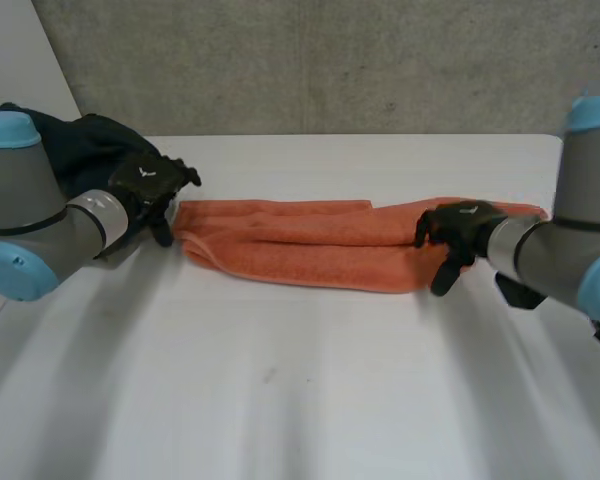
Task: Fold the laundry.
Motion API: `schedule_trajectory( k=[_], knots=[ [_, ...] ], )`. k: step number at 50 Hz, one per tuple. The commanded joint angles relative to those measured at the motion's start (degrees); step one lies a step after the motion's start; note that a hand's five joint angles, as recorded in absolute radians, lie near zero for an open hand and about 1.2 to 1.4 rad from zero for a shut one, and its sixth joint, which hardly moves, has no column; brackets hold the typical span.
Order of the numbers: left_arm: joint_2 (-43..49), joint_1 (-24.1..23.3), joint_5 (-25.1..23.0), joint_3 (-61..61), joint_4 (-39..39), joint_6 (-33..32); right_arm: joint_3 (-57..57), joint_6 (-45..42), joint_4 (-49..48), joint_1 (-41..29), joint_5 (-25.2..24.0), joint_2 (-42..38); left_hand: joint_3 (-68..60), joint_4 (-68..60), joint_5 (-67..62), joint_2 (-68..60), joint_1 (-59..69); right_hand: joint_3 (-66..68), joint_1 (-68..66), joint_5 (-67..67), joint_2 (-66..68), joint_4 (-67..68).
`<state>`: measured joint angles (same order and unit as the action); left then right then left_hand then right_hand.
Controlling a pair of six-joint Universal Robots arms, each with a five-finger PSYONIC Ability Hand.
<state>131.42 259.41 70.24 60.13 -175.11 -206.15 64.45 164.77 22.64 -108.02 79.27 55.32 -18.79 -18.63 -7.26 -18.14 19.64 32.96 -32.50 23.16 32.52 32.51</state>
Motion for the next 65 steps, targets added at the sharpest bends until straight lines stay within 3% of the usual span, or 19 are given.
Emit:
schedule_trajectory(
  k=[1,13,15,17,18,27,40,44,47,48,50,52,55,59,65],
  knots=[
    [6.12,-0.22,-3.52,-7.21,3.63,-2.5,-2.48,0.29,-6.46,-1.84,1.32,-7.93,-0.68,-0.83,-2.2,-1.32,-0.18,5.47,-5.93,5.26,5.91,5.92],
    [10.17,-1.98,-1.86,-10.74,3.54,-2.59,-6.35,-0.67,-10.51,-3.25,5.1,-14.89,-1.68,-1.84,-3.21,-2.33,0.83,9.82,-10.28,9.62,10.26,10.27],
    [10.17,-2.06,-1.51,-10.47,3.54,-2.59,-6.44,-1.02,-10.95,-3.34,5.37,-15.15,-1.68,-1.84,-3.21,-2.33,0.83,18.04,-18.49,17.83,18.47,18.49],
    [10.0,-2.15,-1.15,-9.95,3.28,-2.76,-6.61,-1.55,-11.74,-3.34,5.72,-14.98,-1.52,-1.67,-3.04,-2.16,0.66,46.92,-47.37,46.71,47.35,47.37],
    [9.91,-2.15,-0.98,-9.77,3.28,-2.77,-6.53,-1.38,-11.92,-3.25,5.98,-14.63,-1.52,-1.67,-3.04,-2.16,0.66,47.04,-47.5,46.84,47.48,47.49],
    [10.26,-1.8,-0.1,-8.54,1.61,-2.85,-0.73,0.03,-11.75,-4.74,5.72,0.21,3.53,3.37,2.01,2.88,-4.39,47.04,-47.5,46.84,47.48,47.49],
    [12.81,-3.82,0.69,-9.94,0.91,-3.03,1.74,0.21,-3.66,-8.26,-1.22,20.87,2.36,2.2,0.83,1.71,-3.21,47.04,-47.5,46.84,47.48,47.49],
    [14.39,-4.96,1.57,-10.91,0.73,-3.91,1.03,0.47,-2.17,-8.79,-1.14,24.57,-11.56,-11.72,-13.09,-12.21,10.71,47.04,-47.5,46.84,47.48,47.49],
    [15.62,-5.84,3.23,-11.96,0.91,-5.48,0.59,1.0,-1.81,-8.35,-0.7,26.42,-43.45,-43.61,-44.98,-44.1,42.6,47.04,-47.5,46.84,47.48,47.49],
    [15.88,-6.19,5.07,-12.4,0.73,-6.79,0.42,1.17,-1.9,-8.09,-0.35,26.68,-61.04,-61.19,-62.56,-61.68,60.18,47.04,-47.5,46.84,47.48,47.49],
    [15.36,-6.19,8.49,-12.23,0.56,-8.29,-0.02,1.0,-1.73,-6.77,0.71,26.77,-61.21,-61.37,-62.74,-61.86,60.36,47.04,-47.5,46.84,47.48,47.49],
    [11.96,-6.19,14.63,-11.27,0.99,-9.0,-0.11,0.65,-1.55,-4.32,2.02,25.55,-61.21,-61.37,-62.74,-61.86,60.36,47.04,-47.5,46.84,47.48,47.49],
    [6.24,-6.46,17.91,-7.5,0.64,-7.78,0.15,-0.23,-0.76,-1.24,2.38,23.7,-61.21,-61.37,-62.74,-61.86,60.36,47.04,-47.5,46.84,47.48,47.49],
    [-9.9,-7.16,14.16,5.39,-0.93,-0.07,0.59,-3.21,1.34,3.07,2.38,19.23,-61.21,-61.37,-62.74,-61.86,60.36,47.04,-47.5,46.84,47.48,47.49],
    [-25.58,-10.32,9.66,19.66,-2.61,6.81,1.03,-6.47,2.32,5.89,2.38,13.77,-61.21,-61.37,-62.74,-61.86,60.36,47.04,-47.5,46.84,47.48,47.49]
  ],
)
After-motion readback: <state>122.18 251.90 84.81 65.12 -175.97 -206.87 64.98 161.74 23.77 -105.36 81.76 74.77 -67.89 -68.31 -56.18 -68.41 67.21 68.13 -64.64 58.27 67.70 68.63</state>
